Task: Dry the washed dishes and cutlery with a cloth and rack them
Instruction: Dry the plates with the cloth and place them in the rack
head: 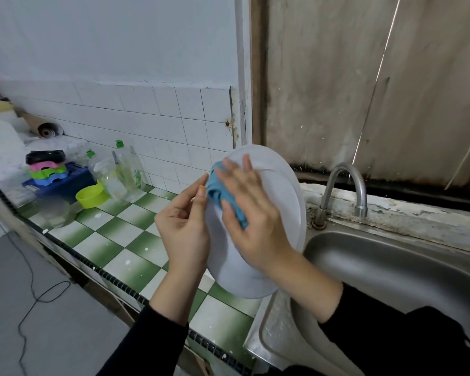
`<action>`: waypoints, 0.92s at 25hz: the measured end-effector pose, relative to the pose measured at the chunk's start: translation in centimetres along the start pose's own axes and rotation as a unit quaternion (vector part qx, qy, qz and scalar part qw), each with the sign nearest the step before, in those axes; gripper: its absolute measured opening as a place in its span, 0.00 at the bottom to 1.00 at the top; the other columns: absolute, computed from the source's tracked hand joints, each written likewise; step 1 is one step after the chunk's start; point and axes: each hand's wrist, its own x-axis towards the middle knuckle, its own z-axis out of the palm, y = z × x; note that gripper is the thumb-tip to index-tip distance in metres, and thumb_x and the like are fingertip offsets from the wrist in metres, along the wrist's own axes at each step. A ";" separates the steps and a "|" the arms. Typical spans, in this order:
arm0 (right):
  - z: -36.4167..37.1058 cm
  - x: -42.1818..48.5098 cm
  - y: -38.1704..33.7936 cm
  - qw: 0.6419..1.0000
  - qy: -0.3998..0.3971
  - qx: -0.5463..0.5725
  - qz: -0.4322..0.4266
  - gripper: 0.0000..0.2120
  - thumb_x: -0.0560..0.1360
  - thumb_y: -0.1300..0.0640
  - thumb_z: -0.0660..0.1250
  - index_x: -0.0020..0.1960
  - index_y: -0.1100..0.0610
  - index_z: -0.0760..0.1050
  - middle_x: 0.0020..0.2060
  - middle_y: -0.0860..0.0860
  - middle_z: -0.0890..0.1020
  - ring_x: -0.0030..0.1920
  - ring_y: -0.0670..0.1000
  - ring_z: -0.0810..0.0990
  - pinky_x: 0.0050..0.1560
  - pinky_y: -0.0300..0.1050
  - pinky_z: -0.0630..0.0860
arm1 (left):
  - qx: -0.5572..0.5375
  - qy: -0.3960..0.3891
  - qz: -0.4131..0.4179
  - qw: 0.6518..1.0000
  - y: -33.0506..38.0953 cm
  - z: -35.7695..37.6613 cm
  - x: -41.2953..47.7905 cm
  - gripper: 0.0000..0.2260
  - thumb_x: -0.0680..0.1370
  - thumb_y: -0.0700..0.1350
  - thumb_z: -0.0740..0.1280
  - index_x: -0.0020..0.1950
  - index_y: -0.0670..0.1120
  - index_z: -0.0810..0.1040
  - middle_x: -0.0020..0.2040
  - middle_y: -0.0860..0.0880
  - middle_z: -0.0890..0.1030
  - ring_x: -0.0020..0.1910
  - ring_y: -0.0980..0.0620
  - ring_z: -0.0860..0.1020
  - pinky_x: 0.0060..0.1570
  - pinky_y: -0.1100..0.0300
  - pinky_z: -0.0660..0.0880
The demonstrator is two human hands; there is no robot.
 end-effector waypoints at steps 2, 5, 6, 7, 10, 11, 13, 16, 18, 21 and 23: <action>0.1 -2.3 -0.3 0.998 -0.032 -0.028 -0.055 0.19 0.79 0.62 0.60 0.70 0.61 0.71 0.70 0.58 0.71 0.75 0.62 0.61 0.74 0.59 0.60 | -0.021 0.021 -0.015 0.999 0.2 -0.1 0.3 0.14 0.79 0.31 0.62 0.58 0.46 0.78 0.37 0.60 0.84 0.38 0.65 0.80 0.42 0.71 0.75; -0.3 -5.9 0.6 0.981 -0.052 -0.109 -0.150 0.20 0.78 0.61 0.61 0.69 0.55 0.70 0.71 0.53 0.70 0.74 0.61 0.64 0.73 0.57 0.60 | -0.048 0.056 -0.031 0.997 0.6 -0.2 1.1 0.12 0.79 0.32 0.62 0.59 0.44 0.77 0.37 0.59 0.84 0.39 0.65 0.80 0.42 0.71 0.75; -0.6 -7.0 1.4 0.977 -0.054 -0.121 -0.168 0.20 0.78 0.61 0.62 0.70 0.54 0.70 0.72 0.51 0.70 0.74 0.61 0.64 0.73 0.57 0.60 | -0.050 0.067 -0.034 0.996 0.7 -0.3 1.6 0.12 0.79 0.33 0.63 0.59 0.44 0.77 0.38 0.60 0.84 0.39 0.64 0.80 0.43 0.70 0.75; -1.1 -8.0 2.4 0.977 -0.052 -0.121 -0.171 0.20 0.78 0.60 0.62 0.70 0.54 0.69 0.74 0.50 0.67 0.74 0.61 0.63 0.73 0.58 0.60 | -0.054 0.081 -0.041 0.994 0.7 -0.6 2.1 0.11 0.79 0.33 0.63 0.58 0.44 0.78 0.38 0.60 0.84 0.40 0.64 0.80 0.44 0.69 0.75; -2.5 -9.8 4.6 0.996 0.010 -0.063 -0.066 0.19 0.80 0.60 0.60 0.70 0.58 0.68 0.77 0.49 0.60 0.76 0.61 0.59 0.74 0.60 0.59 | -0.080 0.104 -0.059 0.990 0.9 -1.4 3.5 0.09 0.79 0.35 0.64 0.55 0.43 0.80 0.41 0.57 0.85 0.45 0.59 0.81 0.50 0.65 0.76; -2.9 -9.8 5.2 0.998 0.052 -0.039 -0.008 0.18 0.80 0.59 0.59 0.70 0.61 0.67 0.77 0.51 0.59 0.76 0.61 0.59 0.74 0.58 0.59 | -0.087 0.100 -0.063 0.989 1.0 -1.6 3.6 0.08 0.79 0.35 0.64 0.55 0.43 0.80 0.42 0.57 0.85 0.46 0.58 0.82 0.51 0.64 0.76; -3.9 -9.0 6.1 0.987 0.127 0.005 0.096 0.18 0.81 0.60 0.57 0.69 0.64 0.67 0.75 0.58 0.61 0.76 0.58 0.59 0.75 0.54 0.59 | -0.090 0.075 -0.063 0.991 1.2 -1.4 3.2 0.09 0.79 0.34 0.62 0.55 0.42 0.79 0.41 0.57 0.85 0.45 0.59 0.82 0.48 0.65 0.77; -5.5 -5.4 7.6 0.961 0.192 0.043 0.194 0.19 0.80 0.58 0.55 0.69 0.63 0.68 0.73 0.62 0.66 0.75 0.55 0.63 0.74 0.54 0.61 | -0.093 0.006 -0.051 0.994 1.4 -1.1 2.0 0.15 0.78 0.32 0.62 0.45 0.47 0.86 0.40 0.56 0.85 0.41 0.61 0.82 0.44 0.68 0.76; -6.1 -2.0 7.9 0.944 0.226 0.070 0.229 0.19 0.80 0.55 0.54 0.68 0.60 0.68 0.71 0.61 0.69 0.73 0.53 0.66 0.74 0.52 0.62 | -0.082 -0.055 -0.036 0.995 1.4 -0.6 1.3 0.15 0.75 0.35 0.66 0.41 0.52 0.87 0.41 0.56 0.85 0.41 0.61 0.82 0.44 0.68 0.76; -4.3 1.4 5.1 0.959 0.186 0.041 0.208 0.20 0.81 0.55 0.52 0.70 0.60 0.68 0.72 0.59 0.69 0.74 0.52 0.64 0.74 0.41 0.59 | -0.046 -0.082 -0.048 0.994 0.2 0.9 -0.2 0.11 0.73 0.37 0.67 0.49 0.49 0.84 0.41 0.57 0.85 0.41 0.61 0.81 0.44 0.69 0.76; -2.2 0.2 2.3 0.989 0.076 -0.007 0.125 0.20 0.82 0.57 0.53 0.72 0.61 0.67 0.74 0.58 0.65 0.76 0.56 0.60 0.75 0.45 0.57 | -0.053 -0.040 -0.089 0.994 -1.0 1.7 -0.7 0.10 0.76 0.33 0.66 0.50 0.46 0.82 0.40 0.55 0.85 0.40 0.60 0.82 0.44 0.68 0.77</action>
